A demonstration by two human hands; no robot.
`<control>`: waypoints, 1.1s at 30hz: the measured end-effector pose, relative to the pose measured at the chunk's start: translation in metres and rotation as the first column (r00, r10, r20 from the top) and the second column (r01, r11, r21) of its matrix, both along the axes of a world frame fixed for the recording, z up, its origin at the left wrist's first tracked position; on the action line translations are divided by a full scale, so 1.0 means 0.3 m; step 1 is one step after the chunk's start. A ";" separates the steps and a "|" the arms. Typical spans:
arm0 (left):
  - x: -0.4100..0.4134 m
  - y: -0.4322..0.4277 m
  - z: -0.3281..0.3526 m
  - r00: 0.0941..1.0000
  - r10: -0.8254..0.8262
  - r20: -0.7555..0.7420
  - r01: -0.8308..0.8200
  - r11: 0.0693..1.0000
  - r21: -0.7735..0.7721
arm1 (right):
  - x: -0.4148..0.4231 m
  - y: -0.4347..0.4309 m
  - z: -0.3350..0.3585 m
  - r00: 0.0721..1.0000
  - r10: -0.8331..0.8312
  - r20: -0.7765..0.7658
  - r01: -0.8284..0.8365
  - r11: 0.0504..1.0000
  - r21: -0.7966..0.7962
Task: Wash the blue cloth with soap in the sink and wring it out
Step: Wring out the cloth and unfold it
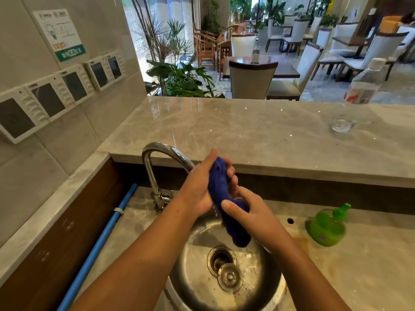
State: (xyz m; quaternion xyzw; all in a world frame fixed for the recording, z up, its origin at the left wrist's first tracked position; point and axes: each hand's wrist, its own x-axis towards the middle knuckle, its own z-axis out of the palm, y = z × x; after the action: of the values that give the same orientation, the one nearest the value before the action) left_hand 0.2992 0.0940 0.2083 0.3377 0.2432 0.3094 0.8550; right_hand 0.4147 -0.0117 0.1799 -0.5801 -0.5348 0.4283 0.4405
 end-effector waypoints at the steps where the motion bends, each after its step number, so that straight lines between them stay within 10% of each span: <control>1: -0.028 -0.014 0.000 1.000 0.028 0.009 -0.028 1.000 -0.007 | -0.018 -0.012 0.001 0.999 -0.034 0.042 0.033 0.999 0.024; 16: -0.444 -0.191 -0.035 0.992 0.004 0.124 0.005 0.998 -0.069 | -0.390 -0.184 -0.032 0.971 -0.238 -0.022 0.239 0.962 0.128; 24: -0.539 -0.287 -0.069 0.988 0.145 -0.062 -0.138 0.985 0.100 | -0.475 -0.240 -0.063 0.903 -0.318 0.290 0.293 0.948 0.126; 33: -0.559 -0.381 -0.091 0.958 0.209 -0.198 -0.175 0.969 0.174 | -0.505 -0.229 -0.044 0.931 -0.362 0.043 0.352 0.924 0.146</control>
State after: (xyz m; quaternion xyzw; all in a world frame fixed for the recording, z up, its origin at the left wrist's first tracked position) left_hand 0.1316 -0.0203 0.1811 0.4093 0.3412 0.3708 0.7606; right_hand 0.2633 -0.0805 0.1666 -0.6509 -0.4630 0.2832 0.5307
